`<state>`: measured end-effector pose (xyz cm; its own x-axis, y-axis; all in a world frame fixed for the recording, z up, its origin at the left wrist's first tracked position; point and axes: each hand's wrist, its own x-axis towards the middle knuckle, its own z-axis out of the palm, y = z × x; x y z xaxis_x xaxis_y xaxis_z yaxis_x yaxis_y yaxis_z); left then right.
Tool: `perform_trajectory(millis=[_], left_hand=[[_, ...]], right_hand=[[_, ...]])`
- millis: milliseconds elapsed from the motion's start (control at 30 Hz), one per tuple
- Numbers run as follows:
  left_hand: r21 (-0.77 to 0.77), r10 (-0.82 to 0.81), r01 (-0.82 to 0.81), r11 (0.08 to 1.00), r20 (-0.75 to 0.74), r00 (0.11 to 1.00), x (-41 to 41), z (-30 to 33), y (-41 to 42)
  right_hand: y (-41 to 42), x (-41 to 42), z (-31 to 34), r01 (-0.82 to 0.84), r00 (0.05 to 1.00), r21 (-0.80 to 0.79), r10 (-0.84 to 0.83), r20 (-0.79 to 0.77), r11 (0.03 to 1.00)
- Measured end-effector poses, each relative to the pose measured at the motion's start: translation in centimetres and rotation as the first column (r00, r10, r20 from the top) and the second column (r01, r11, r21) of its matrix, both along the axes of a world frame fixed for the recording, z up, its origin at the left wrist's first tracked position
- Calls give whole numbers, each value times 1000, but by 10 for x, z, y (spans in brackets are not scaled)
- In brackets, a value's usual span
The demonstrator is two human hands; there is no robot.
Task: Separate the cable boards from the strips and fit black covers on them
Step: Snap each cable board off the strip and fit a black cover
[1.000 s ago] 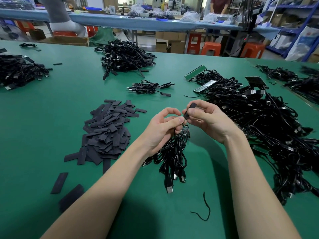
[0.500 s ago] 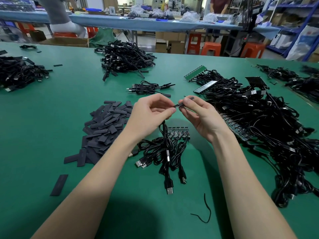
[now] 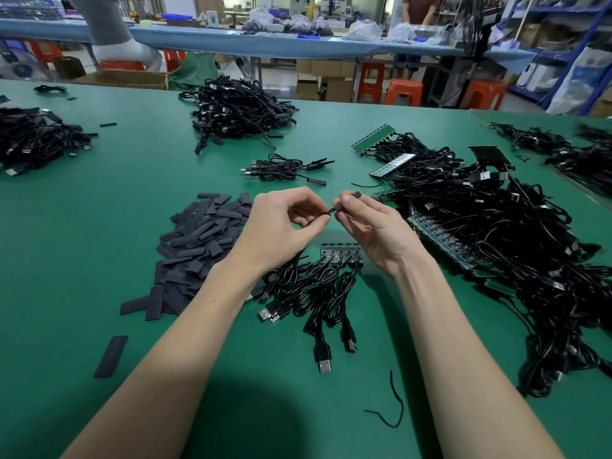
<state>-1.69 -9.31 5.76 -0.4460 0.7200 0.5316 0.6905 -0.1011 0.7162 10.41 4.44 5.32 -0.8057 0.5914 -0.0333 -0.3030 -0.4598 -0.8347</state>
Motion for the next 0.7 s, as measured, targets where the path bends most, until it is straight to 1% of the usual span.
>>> perform_trajectory(millis=[167,233,367,433,533,700], left_hand=[[26,1,-2,1000,49,999,0,-2,0],[27,4,-5,1000,44,999,0,-3,1],[29,12,-12,1000,10,1000,0,-3,0],[36,14,-13,999,-30,999,1,-2,0],[50,23,-18,999,-88,996,4,-2,1],[61,51,-44,997,-119,992,4,-4,1]], right_hand=[[3,2,3,-45,999,23,44,13,999],[3,2,4,-58,998,42,57,17,997],[4,4,4,-79,997,71,77,28,994],[4,4,4,-70,997,71,68,31,995],[1,1,1,-26,999,36,25,21,999],[-3,-4,-1,-5,1000,8,5,17,1000]])
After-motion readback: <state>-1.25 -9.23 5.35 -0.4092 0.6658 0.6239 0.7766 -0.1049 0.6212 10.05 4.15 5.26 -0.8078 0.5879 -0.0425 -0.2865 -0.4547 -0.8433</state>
